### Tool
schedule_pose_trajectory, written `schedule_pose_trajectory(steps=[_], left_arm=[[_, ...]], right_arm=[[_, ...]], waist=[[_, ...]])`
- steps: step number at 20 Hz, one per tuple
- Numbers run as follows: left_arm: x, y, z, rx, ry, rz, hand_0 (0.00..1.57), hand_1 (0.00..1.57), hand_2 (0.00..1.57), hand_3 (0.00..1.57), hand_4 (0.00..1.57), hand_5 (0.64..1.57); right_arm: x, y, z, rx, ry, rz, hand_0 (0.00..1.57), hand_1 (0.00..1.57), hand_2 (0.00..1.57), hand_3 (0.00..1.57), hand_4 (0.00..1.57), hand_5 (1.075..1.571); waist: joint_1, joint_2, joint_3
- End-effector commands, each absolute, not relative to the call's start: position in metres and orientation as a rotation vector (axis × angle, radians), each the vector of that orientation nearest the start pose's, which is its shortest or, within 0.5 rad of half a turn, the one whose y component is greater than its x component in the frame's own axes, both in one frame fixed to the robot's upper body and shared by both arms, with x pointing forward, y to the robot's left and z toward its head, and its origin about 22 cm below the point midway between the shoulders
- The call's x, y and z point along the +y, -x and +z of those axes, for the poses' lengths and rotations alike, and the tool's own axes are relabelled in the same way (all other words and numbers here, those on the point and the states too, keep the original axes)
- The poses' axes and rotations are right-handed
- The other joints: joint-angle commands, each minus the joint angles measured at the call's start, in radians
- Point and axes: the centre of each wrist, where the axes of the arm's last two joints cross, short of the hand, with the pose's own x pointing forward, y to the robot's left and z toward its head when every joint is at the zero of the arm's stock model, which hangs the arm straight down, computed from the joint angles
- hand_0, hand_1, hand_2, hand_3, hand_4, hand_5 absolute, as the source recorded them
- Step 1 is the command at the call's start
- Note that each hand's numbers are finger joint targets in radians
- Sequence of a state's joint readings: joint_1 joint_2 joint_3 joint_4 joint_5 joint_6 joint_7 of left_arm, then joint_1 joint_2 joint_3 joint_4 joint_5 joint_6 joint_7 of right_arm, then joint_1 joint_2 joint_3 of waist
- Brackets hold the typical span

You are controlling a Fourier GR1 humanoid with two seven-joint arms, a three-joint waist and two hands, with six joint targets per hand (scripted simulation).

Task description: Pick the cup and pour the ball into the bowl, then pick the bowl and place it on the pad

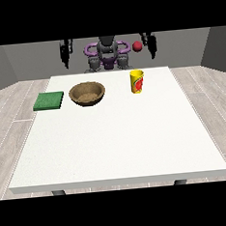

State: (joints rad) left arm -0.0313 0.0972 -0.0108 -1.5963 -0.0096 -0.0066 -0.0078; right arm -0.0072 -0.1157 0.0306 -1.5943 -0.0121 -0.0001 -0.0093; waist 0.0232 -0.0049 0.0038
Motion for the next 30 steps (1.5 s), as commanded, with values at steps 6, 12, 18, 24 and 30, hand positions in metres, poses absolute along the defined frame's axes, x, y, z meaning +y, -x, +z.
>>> schedule_pose_trajectory(steps=[6, 12, 18, 24, 30], left_arm=[[0.253, -0.25, 0.048, -1.625, -0.079, -0.138, 0.0, 0.0, 0.0, 0.0, 0.0, 1.557], [0.291, -0.244, 0.069, -1.689, 0.012, 0.046, 0.0, 0.0, 0.0, 0.0, 0.0, 1.552], [0.311, -0.261, 0.08, -1.776, 0.009, 0.044, 0.0, 0.0, 0.0, 0.0, 0.0, 1.542], [0.302, -0.274, 0.039, -1.903, -0.032, 0.047, 0.0, 0.0, 0.0, 0.0, 0.0, 1.529], [0.276, -0.273, -0.014, -1.915, -0.036, 0.051, 0.0, 0.0, 0.0, 0.0, 0.0, 1.523]], right_arm=[[-0.258, -0.244, 0.043, -1.608, 0.094, 0.123, 0.0, 0.0, 0.0, 0.0, 0.0, 1.569], [-0.339, -0.22, 0.05, -1.609, 0.005, 0.049, 0.0, 0.0, 0.0, 0.0, 0.0, 1.57], [-0.341, -0.236, 0.046, -1.711, 0.017, 0.001, 0.0, 0.0, 0.0, 0.0, 0.0, 1.57], [-0.323, -0.255, 0.045, -1.804, 0.003, 0.027, 0.0, 0.0, 0.0, 0.0, 0.0, 1.57], [-0.336, -0.261, 0.044, -1.806, -0.028, 0.048, 0.0, 0.0, 0.0, 0.0, 0.0, 1.571]], waist=[[-0.01, -0.277, -0.0053], [-0.046, -0.148, -0.0038], [-0.04, -0.024, -0.0036], [-0.058, 0.094, -0.0039], [-0.08, 0.125, -0.004]])
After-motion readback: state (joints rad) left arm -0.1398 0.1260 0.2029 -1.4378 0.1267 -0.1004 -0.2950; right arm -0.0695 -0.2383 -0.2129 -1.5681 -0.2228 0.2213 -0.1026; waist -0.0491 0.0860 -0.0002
